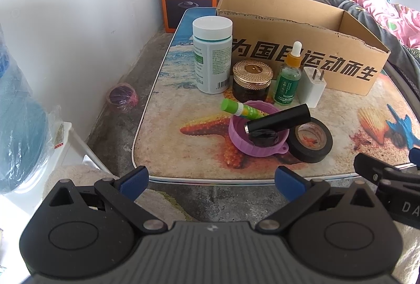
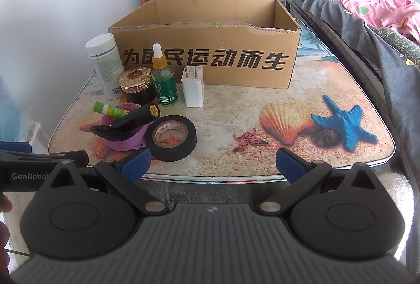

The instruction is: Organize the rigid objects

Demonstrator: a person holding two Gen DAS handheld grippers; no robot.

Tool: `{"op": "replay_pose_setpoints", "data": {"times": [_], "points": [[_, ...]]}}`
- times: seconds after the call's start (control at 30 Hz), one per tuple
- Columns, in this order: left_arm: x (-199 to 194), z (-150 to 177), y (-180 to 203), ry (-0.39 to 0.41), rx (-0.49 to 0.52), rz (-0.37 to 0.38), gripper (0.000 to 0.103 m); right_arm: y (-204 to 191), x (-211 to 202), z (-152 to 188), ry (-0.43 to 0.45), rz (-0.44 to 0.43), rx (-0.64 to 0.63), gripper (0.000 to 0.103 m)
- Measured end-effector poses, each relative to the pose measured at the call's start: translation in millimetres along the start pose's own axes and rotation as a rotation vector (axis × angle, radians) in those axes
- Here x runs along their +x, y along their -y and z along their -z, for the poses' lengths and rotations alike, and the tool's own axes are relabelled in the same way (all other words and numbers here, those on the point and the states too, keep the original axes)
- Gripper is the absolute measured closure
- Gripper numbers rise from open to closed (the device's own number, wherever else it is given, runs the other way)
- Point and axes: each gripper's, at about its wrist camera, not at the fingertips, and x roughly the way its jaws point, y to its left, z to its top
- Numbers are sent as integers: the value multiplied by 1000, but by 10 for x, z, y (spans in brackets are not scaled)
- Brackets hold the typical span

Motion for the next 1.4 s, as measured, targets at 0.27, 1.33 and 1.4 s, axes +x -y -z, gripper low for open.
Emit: {"op": "replay_pose_setpoints", "data": {"times": [0.27,1.33,1.4], "points": [[-9,-3,6,2,1,0,0,4,-25,-2,6,1,1,1],[94,-45,3,-2,8,-4,0,-17,65,-107,42,-53,-25,1],[86,-70,6,21,16,3,0,29,79,-145,61,-81,-16,1]]}}
